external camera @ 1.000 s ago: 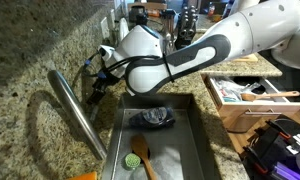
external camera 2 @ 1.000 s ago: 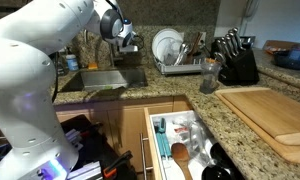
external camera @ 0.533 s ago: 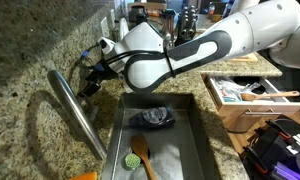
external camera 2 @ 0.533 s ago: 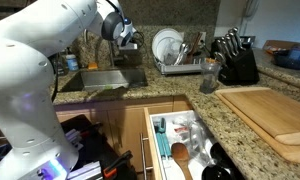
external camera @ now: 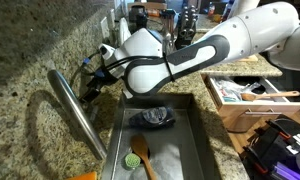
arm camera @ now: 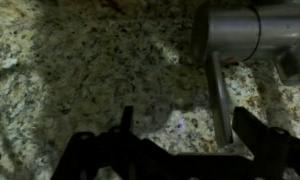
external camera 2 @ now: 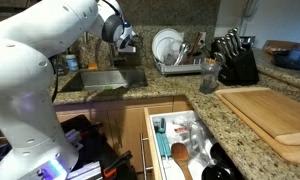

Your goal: Open the tap, remove the wooden spoon from the open drawer, put it on the chopping board, and then close the drawer

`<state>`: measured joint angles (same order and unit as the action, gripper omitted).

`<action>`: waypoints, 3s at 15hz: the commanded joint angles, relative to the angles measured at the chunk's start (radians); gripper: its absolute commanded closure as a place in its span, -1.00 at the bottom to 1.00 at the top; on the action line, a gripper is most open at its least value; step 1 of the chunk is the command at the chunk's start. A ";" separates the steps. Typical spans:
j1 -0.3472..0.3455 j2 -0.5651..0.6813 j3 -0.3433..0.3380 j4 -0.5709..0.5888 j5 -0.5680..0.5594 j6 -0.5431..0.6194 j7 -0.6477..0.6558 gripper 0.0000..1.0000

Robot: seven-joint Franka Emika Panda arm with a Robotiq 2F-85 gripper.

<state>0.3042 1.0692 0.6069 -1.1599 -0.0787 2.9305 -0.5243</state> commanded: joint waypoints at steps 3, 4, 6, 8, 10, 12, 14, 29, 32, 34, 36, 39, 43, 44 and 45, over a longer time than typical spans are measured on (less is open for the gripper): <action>0.000 0.004 0.000 0.000 0.000 0.000 0.003 -1.00; 0.000 0.004 0.000 0.000 0.001 0.000 0.004 -1.00; 0.030 -0.036 -0.095 -0.031 -0.007 -0.011 0.081 -1.00; 0.070 -0.100 -0.234 -0.110 -0.010 0.018 0.213 -1.00; 0.128 -0.146 -0.356 -0.175 -0.013 0.024 0.340 -1.00; 0.200 -0.195 -0.446 -0.233 -0.021 0.031 0.453 -1.00; 0.197 -0.134 -0.385 -0.134 -0.005 0.015 0.413 -1.00; -0.252 -0.331 0.324 -0.568 0.209 0.147 0.237 -1.00; -0.331 -0.387 0.417 -0.737 0.268 0.131 0.346 -1.00; -0.291 -0.324 0.402 -0.645 0.215 0.116 0.345 -1.00; -0.288 -0.377 0.381 -0.712 0.231 0.130 0.416 -1.00; -0.273 -0.460 0.333 -0.746 0.279 0.014 0.521 -1.00; -0.248 -0.542 0.291 -0.776 0.371 -0.136 0.666 -1.00; -0.231 -0.588 0.258 -0.784 0.386 -0.186 0.708 -1.00; -0.209 -0.645 0.214 -0.798 0.385 -0.226 0.744 -1.00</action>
<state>0.0412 0.5937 0.9194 -1.8998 0.2539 2.8144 0.1157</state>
